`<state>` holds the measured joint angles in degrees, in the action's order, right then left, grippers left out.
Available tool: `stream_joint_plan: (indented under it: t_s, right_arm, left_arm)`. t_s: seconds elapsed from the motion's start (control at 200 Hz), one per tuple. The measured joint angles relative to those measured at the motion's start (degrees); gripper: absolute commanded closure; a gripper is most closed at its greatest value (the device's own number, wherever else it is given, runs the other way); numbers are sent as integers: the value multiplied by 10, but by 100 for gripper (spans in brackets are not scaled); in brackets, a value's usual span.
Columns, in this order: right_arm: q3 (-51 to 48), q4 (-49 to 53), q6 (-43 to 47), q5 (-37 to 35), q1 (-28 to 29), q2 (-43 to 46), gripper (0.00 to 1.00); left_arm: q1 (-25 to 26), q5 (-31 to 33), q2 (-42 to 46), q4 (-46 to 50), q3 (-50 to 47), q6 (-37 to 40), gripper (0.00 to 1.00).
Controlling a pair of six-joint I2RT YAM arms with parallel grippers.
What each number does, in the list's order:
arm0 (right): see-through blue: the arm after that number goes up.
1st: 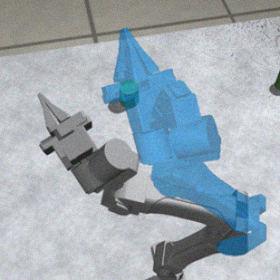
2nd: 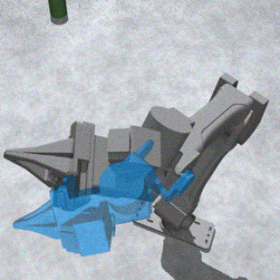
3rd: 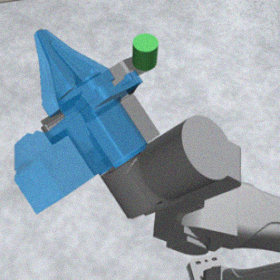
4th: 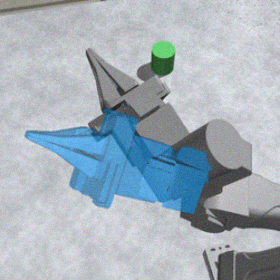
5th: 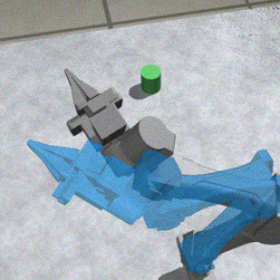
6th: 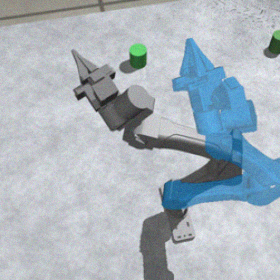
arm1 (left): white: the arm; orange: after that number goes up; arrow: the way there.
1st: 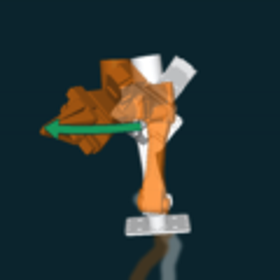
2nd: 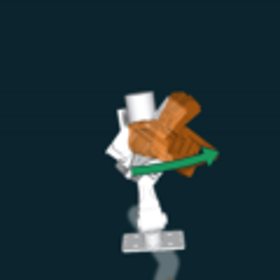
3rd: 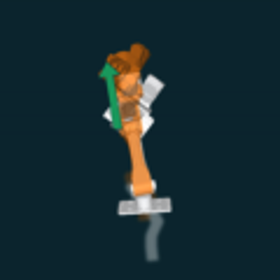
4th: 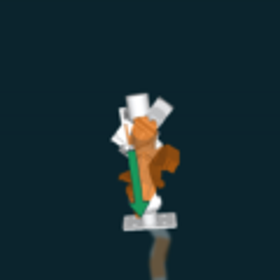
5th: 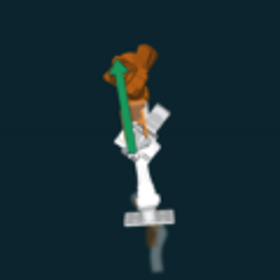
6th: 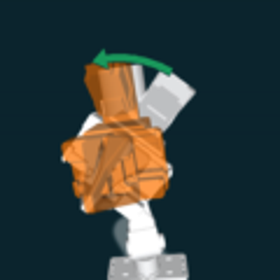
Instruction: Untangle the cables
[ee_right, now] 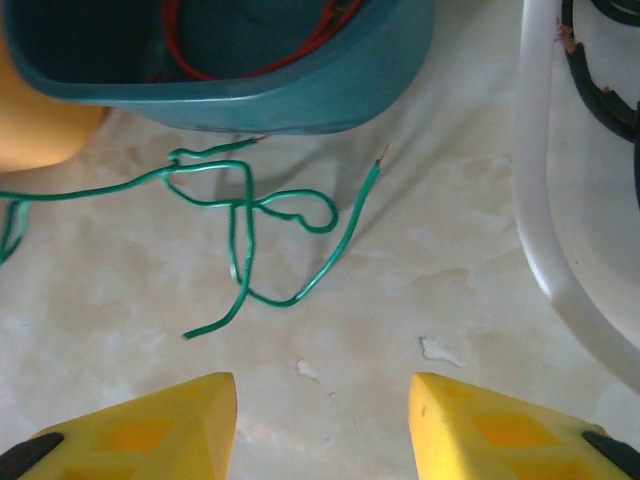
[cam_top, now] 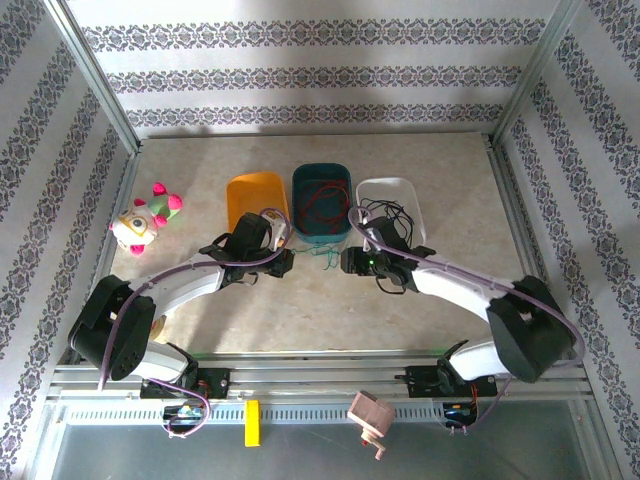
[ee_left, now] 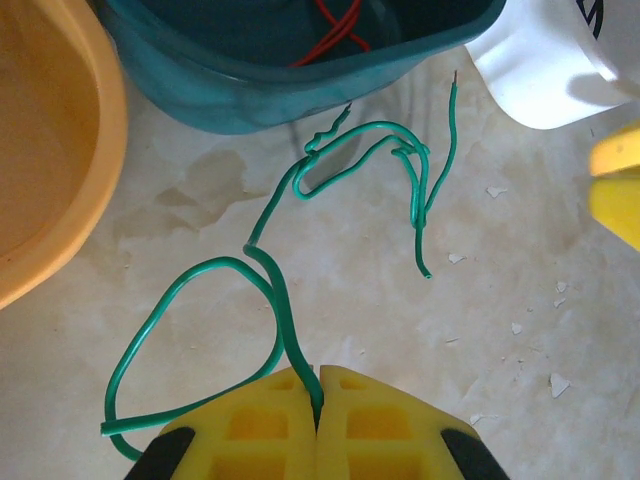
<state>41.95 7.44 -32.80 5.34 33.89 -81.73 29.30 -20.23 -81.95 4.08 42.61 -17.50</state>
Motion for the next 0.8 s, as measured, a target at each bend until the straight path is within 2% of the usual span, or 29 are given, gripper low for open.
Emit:
stream_joint_plan:
  t_s: [0.205, 0.42, 0.565, 0.635, 0.8]
  right_arm:
    - [42, -2, 0, -2, -2, -87, 53]
    - [83, -9, 0, -2, -4, -151, 60]
    - [94, -11, 0, -12, 0, -177, 84]
    - [95, -14, -5, -20, 5, -181, 93]
    - [96, -22, -14, -43, 16, -176, 99]
  left_arm:
    - [0, 0, 0, 3, 0, 7, 100]
    - [3, 0, 0, 7, 0, 8, 100]
    - [3, 0, 0, 10, 0, 10, 100]
    - [3, 0, 0, 14, 0, 11, 100]
    - [3, 0, 0, 20, 0, 17, 100]
